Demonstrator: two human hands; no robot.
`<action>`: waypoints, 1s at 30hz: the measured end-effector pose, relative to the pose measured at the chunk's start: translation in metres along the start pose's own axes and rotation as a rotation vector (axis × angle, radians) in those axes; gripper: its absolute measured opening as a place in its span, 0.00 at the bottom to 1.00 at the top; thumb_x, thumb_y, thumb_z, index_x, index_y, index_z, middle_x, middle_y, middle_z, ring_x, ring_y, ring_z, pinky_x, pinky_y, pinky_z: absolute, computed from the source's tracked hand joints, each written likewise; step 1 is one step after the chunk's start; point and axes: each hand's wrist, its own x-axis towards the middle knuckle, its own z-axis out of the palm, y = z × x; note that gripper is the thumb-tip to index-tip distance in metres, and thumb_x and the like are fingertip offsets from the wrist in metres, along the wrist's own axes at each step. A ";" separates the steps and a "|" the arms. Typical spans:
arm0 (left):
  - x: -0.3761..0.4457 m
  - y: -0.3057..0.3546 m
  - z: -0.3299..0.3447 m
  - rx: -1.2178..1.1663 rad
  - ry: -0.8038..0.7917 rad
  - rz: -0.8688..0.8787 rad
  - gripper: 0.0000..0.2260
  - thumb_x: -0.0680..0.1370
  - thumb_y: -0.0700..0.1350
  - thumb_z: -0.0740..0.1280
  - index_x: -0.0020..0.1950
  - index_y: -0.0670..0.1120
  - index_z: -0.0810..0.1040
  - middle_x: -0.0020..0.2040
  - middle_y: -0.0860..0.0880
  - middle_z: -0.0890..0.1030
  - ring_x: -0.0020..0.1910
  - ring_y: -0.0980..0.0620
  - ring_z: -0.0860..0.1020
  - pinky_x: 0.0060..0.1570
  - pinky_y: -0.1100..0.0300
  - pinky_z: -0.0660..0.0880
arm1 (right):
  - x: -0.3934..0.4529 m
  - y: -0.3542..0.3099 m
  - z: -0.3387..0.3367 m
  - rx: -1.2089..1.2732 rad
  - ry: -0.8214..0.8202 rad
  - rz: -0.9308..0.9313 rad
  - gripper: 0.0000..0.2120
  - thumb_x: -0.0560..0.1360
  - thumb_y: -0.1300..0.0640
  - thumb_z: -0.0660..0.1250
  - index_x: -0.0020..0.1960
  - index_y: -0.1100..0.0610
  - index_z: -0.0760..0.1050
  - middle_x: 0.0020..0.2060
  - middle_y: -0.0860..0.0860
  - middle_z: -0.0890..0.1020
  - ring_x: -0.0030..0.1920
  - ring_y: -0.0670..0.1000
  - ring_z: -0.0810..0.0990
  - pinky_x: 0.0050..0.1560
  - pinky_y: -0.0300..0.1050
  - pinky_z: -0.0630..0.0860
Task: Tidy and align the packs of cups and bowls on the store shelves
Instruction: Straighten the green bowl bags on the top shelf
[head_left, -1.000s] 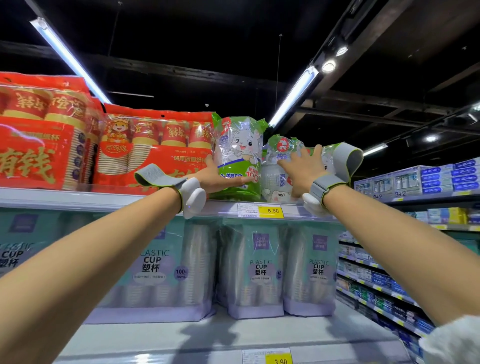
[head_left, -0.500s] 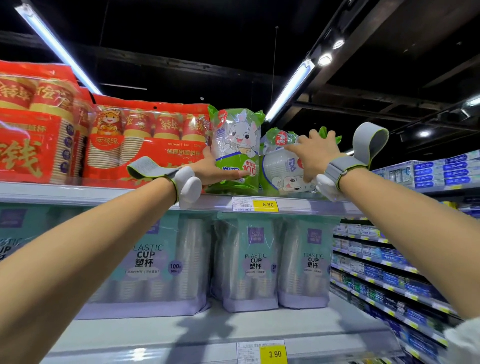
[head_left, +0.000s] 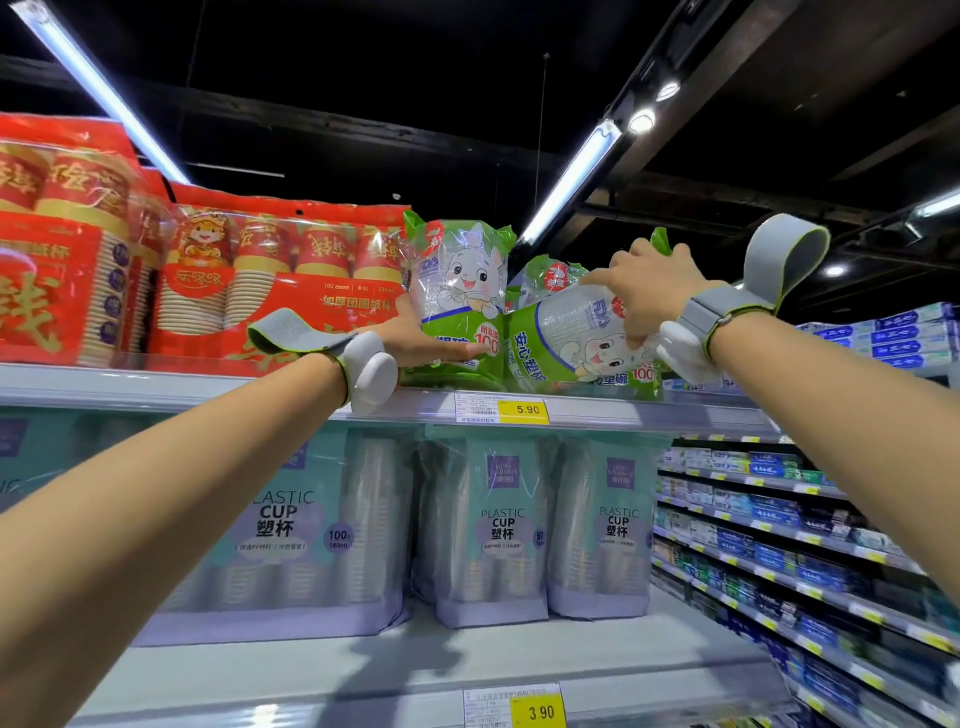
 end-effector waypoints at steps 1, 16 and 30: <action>-0.001 0.001 0.002 0.036 -0.019 -0.003 0.62 0.57 0.66 0.78 0.78 0.52 0.44 0.77 0.47 0.59 0.72 0.43 0.67 0.71 0.47 0.66 | 0.000 0.002 -0.003 -0.005 -0.007 0.004 0.41 0.67 0.52 0.74 0.74 0.41 0.57 0.64 0.53 0.70 0.67 0.56 0.63 0.59 0.57 0.66; -0.007 0.038 0.037 0.491 0.281 -0.088 0.57 0.65 0.60 0.77 0.79 0.44 0.42 0.75 0.35 0.56 0.74 0.36 0.57 0.71 0.42 0.58 | -0.008 0.007 -0.015 0.006 -0.076 0.024 0.38 0.68 0.55 0.72 0.74 0.45 0.59 0.64 0.55 0.69 0.68 0.57 0.61 0.63 0.58 0.63; 0.009 0.100 0.108 0.487 0.170 0.500 0.59 0.63 0.63 0.76 0.80 0.44 0.42 0.79 0.42 0.47 0.79 0.42 0.45 0.78 0.47 0.44 | -0.018 0.019 -0.014 0.004 -0.025 0.014 0.34 0.69 0.56 0.71 0.72 0.45 0.62 0.61 0.54 0.71 0.66 0.57 0.63 0.59 0.58 0.64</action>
